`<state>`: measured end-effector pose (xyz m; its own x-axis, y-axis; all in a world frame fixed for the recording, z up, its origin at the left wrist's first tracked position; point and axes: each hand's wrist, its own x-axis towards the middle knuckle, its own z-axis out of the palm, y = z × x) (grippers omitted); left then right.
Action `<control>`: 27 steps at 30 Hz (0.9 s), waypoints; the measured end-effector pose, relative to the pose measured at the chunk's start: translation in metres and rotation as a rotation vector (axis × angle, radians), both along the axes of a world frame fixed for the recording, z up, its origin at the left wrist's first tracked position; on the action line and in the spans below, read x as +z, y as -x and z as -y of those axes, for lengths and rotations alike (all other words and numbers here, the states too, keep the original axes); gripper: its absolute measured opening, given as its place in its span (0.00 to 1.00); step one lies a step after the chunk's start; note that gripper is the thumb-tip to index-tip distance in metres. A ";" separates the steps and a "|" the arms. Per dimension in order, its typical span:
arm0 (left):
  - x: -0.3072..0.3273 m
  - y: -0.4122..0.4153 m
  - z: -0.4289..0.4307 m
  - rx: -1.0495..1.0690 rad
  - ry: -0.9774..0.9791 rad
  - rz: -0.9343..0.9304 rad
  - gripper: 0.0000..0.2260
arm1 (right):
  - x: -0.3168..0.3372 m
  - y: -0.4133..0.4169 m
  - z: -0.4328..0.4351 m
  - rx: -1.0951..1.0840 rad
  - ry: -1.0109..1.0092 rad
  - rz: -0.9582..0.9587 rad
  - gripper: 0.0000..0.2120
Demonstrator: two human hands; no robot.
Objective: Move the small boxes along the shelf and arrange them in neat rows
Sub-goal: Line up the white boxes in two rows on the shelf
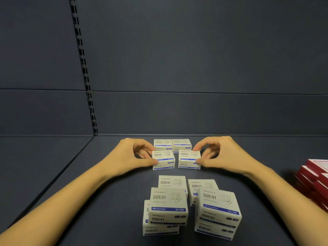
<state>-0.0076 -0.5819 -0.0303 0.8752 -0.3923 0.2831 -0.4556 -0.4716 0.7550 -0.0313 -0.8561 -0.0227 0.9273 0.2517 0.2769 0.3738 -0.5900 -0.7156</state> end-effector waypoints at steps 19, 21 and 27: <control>-0.004 -0.001 0.007 0.057 -0.163 0.236 0.11 | -0.016 -0.014 -0.004 -0.022 0.147 0.204 0.06; 0.001 0.003 0.007 0.046 -0.155 0.252 0.12 | -0.010 -0.009 -0.004 0.002 0.173 0.235 0.06; 0.019 0.026 -0.003 -0.332 -0.176 -0.049 0.15 | 0.015 0.022 0.004 0.263 0.049 0.000 0.05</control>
<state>-0.0338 -0.5788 -0.0111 0.7032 -0.6956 0.1472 -0.5711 -0.4292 0.6998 -0.0531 -0.8603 -0.0082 0.8283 0.4969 0.2589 0.5190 -0.5063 -0.6887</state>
